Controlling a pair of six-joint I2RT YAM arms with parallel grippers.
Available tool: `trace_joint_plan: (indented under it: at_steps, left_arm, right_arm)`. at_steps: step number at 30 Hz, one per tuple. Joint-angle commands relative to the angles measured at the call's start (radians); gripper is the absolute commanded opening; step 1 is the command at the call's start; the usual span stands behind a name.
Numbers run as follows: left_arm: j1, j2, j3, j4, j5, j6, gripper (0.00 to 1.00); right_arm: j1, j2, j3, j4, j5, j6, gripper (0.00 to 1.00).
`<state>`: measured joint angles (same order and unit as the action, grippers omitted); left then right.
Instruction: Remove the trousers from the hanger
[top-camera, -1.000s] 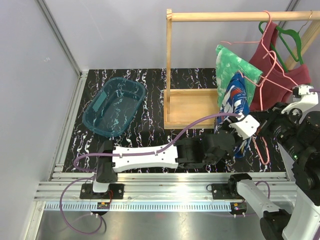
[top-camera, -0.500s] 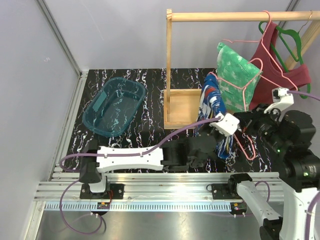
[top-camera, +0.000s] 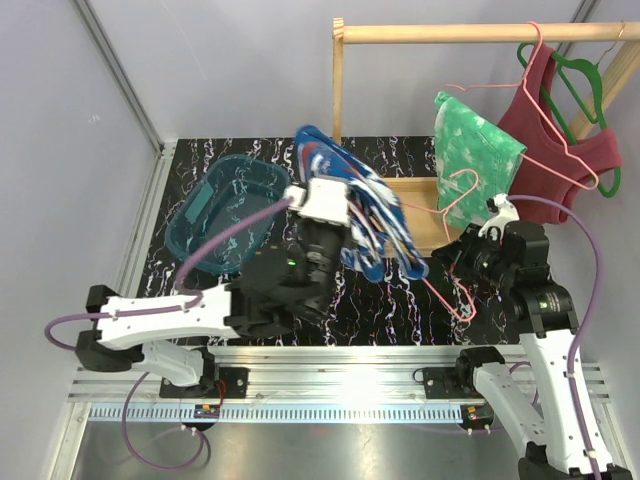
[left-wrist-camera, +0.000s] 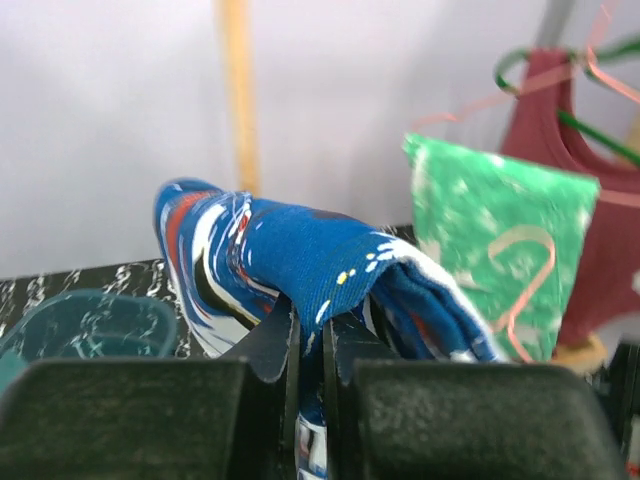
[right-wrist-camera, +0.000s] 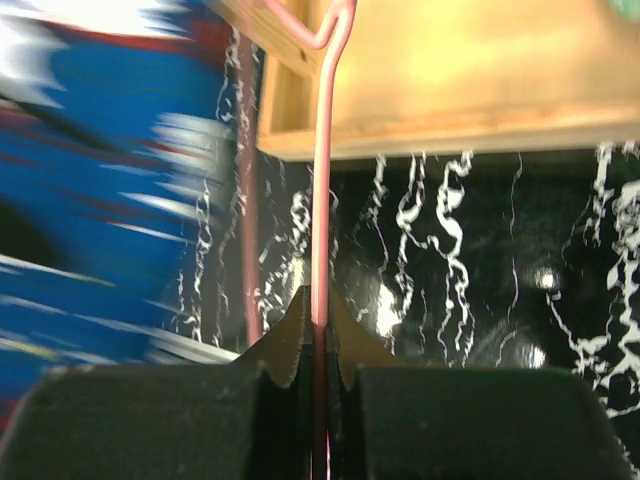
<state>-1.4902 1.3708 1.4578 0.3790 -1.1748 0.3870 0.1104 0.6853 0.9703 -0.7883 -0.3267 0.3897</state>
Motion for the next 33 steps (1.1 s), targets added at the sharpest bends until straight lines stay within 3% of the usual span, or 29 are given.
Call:
trace_joint_plan:
  at_steps: [1,6,8,10,12,13,17,24,28,33]
  left_arm:
    - [0.005,-0.126,-0.01,0.277,-0.101,0.111,0.0]
    - [0.076,-0.199,-0.08,0.275,-0.167,0.167,0.0]
    - [0.123,-0.243,-0.106,0.181,-0.18,0.109,0.0]
    - [0.208,-0.28,-0.132,-0.012,-0.177,0.023,0.0]
    - [0.331,-0.337,-0.137,-0.189,-0.128,-0.168,0.0]
    - [0.387,-0.354,-0.136,-0.359,-0.093,-0.23,0.0]
    - [0.611,-0.403,-0.155,-0.54,0.051,-0.335,0.0]
    - [1.045,-0.355,-0.162,-0.675,0.214,-0.312,0.0]
    - [1.162,-0.317,-0.204,-0.617,0.194,-0.176,0.0]
    - [1.193,-0.21,-0.322,-0.536,0.211,0.028,0.0]
  right_arm:
    - [-0.003,0.005,-0.036,0.092,-0.009,0.012,0.0]
    - [-0.002,0.008,-0.044,0.096,0.026,-0.002,0.0]
    - [-0.002,-0.01,-0.033,0.1,0.038,-0.006,0.0]
    - [-0.002,-0.024,-0.022,0.093,0.055,-0.012,0.0]
    - [-0.002,-0.032,-0.01,0.09,0.054,-0.017,0.0]
    - [-0.002,-0.039,-0.007,0.092,0.054,-0.017,0.0]
    - [-0.002,-0.099,0.007,0.104,0.054,-0.003,0.0]
    - [-0.002,-0.136,0.053,0.092,0.023,0.006,0.0]
    - [-0.002,-0.159,0.065,0.089,0.003,0.006,0.0]
    - [-0.002,-0.185,0.071,0.096,-0.025,0.015,0.0]
